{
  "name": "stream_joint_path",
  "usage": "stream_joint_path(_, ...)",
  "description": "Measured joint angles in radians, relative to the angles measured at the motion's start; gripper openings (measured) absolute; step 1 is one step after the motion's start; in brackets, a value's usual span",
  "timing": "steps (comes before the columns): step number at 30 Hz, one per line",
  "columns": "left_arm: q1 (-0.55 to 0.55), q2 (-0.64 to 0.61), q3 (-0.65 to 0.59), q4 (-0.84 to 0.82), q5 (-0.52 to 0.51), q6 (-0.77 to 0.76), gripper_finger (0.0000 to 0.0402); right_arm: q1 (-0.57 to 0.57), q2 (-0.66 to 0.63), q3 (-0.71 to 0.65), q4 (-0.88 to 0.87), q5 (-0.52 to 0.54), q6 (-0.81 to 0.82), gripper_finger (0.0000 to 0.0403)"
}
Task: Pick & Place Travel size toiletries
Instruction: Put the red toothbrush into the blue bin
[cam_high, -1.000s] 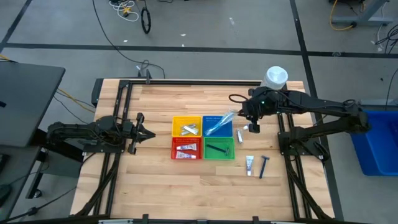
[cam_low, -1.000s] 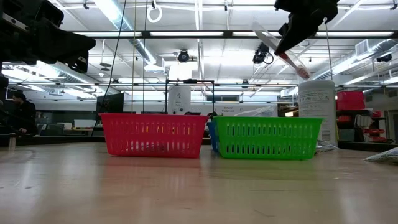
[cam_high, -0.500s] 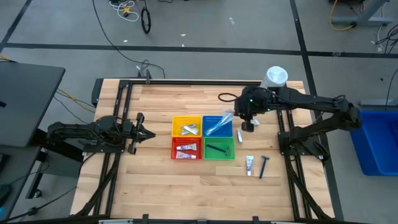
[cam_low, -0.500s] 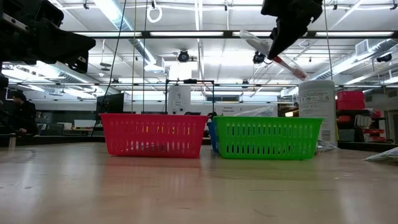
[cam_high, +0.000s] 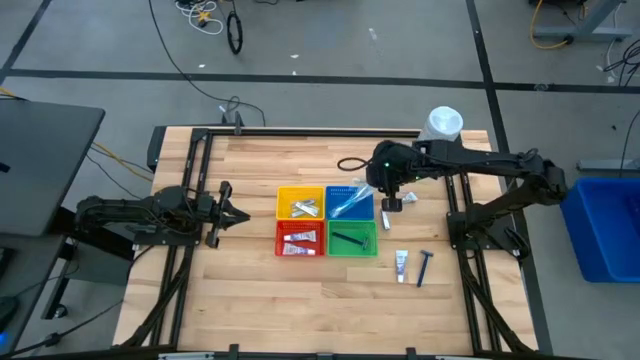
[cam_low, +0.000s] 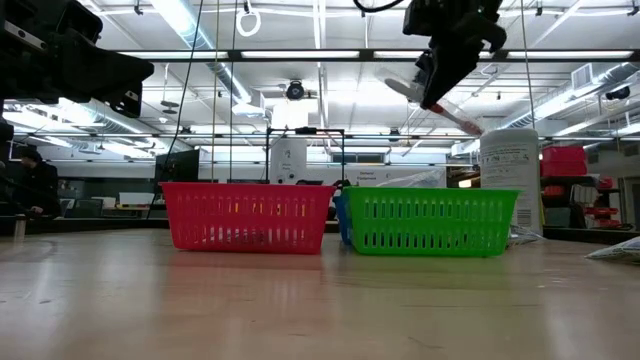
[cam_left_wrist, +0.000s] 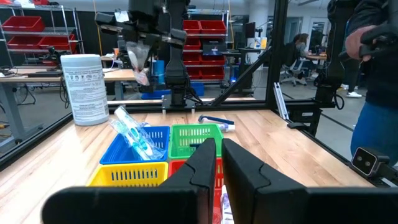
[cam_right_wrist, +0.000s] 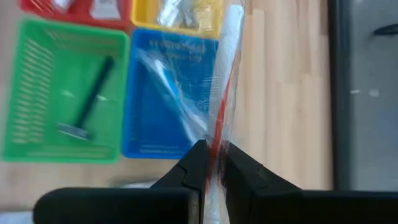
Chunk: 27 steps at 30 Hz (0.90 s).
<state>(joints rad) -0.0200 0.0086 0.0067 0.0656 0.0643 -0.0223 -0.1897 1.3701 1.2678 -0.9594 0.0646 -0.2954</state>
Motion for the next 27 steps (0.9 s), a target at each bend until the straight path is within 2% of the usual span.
stream_joint_path(10,0.0,0.0,0.0,0.0,0.0,0.0,0.0032,0.082,0.123,0.0,-0.005,0.289,-0.153,0.0039)
stream_joint_path(19,0.0,0.0,0.0,0.0,0.0,0.0,0.0032,0.146,0.18,0.0,0.004,0.363,-0.257,0.0039)
stream_joint_path(27,0.0,0.0,0.0,0.0,0.0,0.0,0.0032,0.239,0.24,0.0,0.041,0.499,-0.308,0.0039)
